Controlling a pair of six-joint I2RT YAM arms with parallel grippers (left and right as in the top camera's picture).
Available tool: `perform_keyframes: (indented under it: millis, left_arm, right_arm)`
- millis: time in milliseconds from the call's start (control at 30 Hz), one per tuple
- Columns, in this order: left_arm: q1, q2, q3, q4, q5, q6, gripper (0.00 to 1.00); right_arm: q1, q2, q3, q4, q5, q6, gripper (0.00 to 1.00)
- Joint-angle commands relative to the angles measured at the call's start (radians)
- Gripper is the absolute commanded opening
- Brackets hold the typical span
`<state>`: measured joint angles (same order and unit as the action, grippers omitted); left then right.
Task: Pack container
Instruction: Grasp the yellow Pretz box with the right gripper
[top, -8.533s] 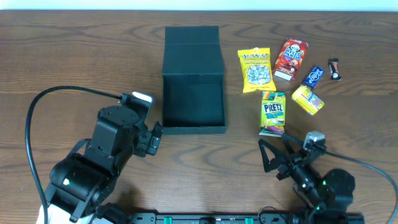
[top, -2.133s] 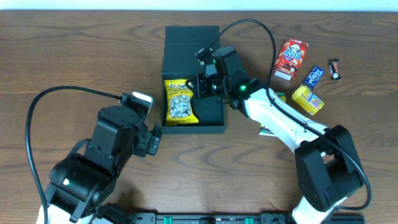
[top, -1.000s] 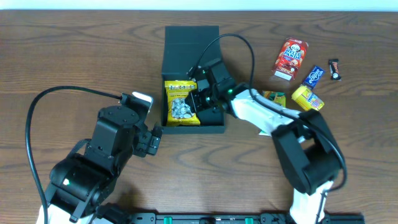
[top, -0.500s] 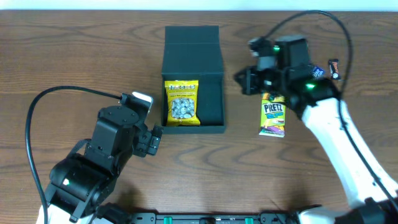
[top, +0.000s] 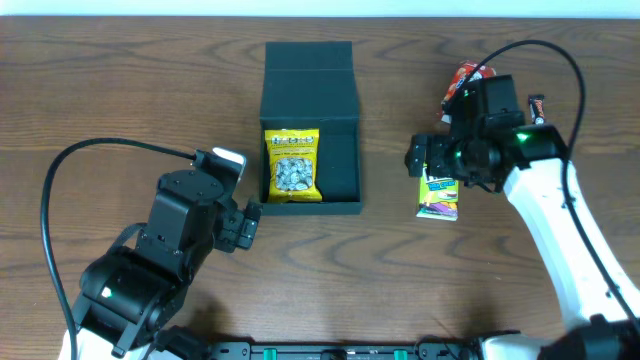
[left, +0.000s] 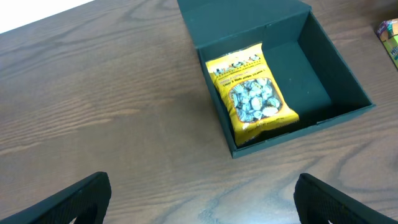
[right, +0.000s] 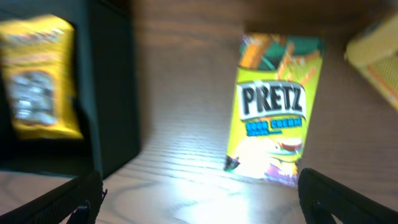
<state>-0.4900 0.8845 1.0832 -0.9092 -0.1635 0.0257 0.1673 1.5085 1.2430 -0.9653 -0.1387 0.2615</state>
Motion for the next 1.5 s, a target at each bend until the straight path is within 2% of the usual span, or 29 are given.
perform_keyframes:
  millis: [0, 167, 567, 1233, 1300, 1467]
  left_arm:
    - [0.0, -0.002, 0.007, 0.0, 0.0, -0.007, 0.95]
    - [0.0, -0.002, 0.007, 0.0, 0.0, -0.007, 0.95]
    - [0.0, -0.002, 0.007, 0.0, 0.0, -0.006, 0.95]
    - [0.0, -0.002, 0.007, 0.0, 0.0, -0.007, 0.95]
    - [0.0, -0.002, 0.007, 0.0, 0.0, -0.007, 0.95]
    - [0.0, -0.002, 0.007, 0.0, 0.0, -0.006, 0.95]
  right_arm:
    - [-0.004, 0.059, -0.031, -0.004, 0.092, -0.008, 0.99]
    - [-0.007, 0.153, -0.034, 0.001, 0.182, 0.011, 0.99]
    - [-0.073, 0.336, -0.034, 0.104, 0.132, -0.002, 0.99]
    - [-0.075, 0.437, -0.034, 0.169, 0.112, -0.043, 0.99]
    - [-0.075, 0.437, -0.034, 0.174, 0.112, -0.043, 0.96]
    - [-0.075, 0.437, -0.034, 0.181, 0.106, -0.043, 0.79]
